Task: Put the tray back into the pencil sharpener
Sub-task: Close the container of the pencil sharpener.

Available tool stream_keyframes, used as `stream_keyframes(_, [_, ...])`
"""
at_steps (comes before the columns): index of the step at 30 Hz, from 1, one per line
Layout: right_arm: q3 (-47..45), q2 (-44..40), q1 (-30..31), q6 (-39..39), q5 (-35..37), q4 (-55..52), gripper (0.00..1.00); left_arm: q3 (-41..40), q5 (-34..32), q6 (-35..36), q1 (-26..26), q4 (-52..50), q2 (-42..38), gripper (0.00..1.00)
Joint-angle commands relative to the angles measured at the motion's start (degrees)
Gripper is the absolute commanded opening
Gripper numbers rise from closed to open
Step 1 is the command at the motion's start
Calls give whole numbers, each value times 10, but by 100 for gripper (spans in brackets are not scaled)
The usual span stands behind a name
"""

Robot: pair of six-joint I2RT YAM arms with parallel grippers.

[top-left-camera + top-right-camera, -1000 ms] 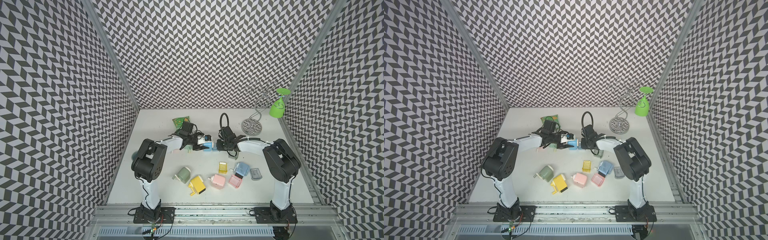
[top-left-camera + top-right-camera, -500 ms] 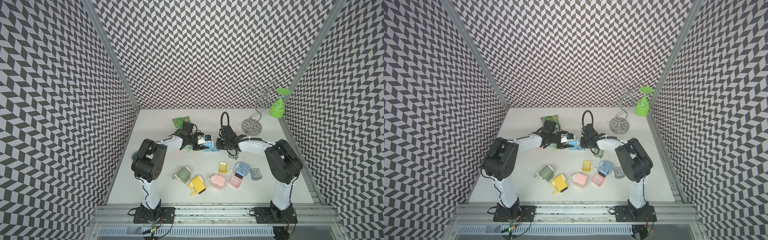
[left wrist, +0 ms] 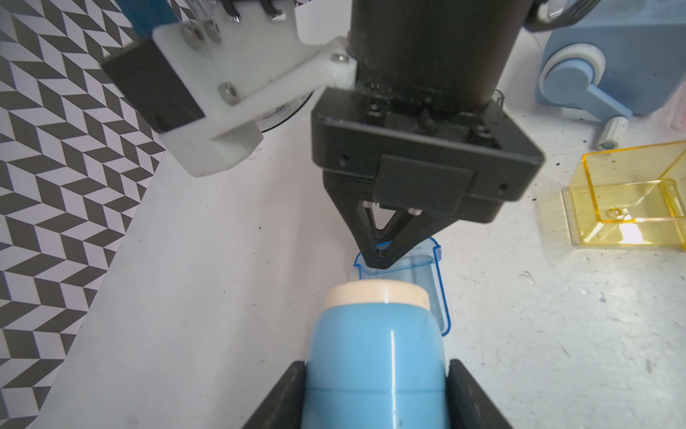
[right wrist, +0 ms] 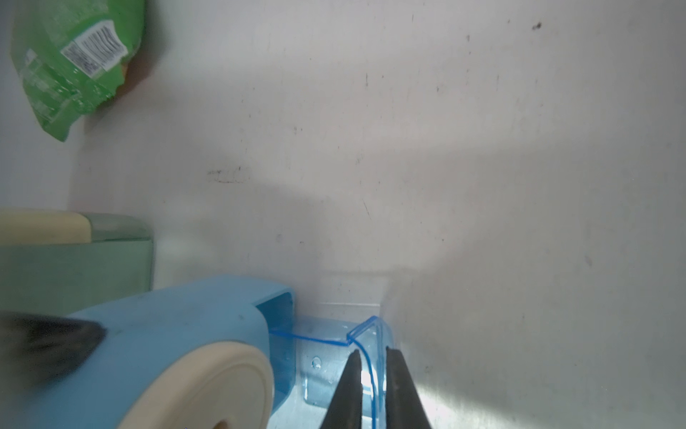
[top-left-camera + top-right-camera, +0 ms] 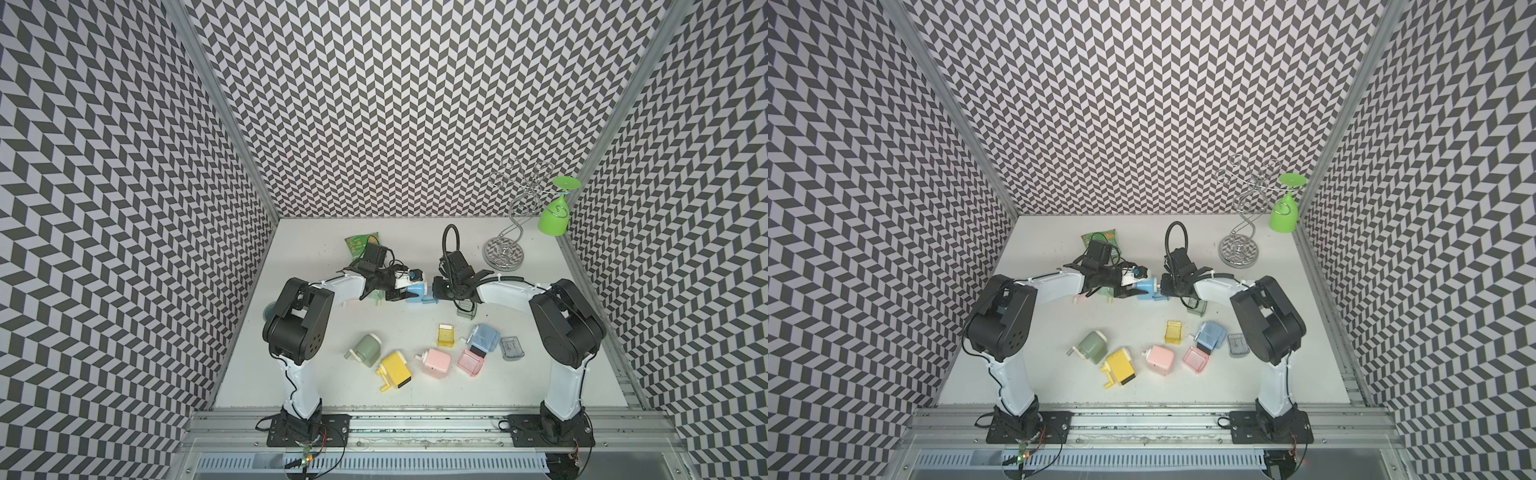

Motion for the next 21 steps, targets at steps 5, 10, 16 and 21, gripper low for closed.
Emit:
stream_keyframes(5, [-17,-9,5,36,-18,61,13,-6,-15,5,-7,-4,-11,56])
stream_keyframes(10, [-22,-16,6,43,-20,68,11,-6,-16,5,-8,-6,-12,56])
stream_keyframes(16, [-18,-11,5,65,-24,74,11,-5,-17,6,-8,-8,-11,56])
stream_keyframes(21, [-12,-12,5,90,-24,85,11,-4,-18,6,-10,-8,-10,56])
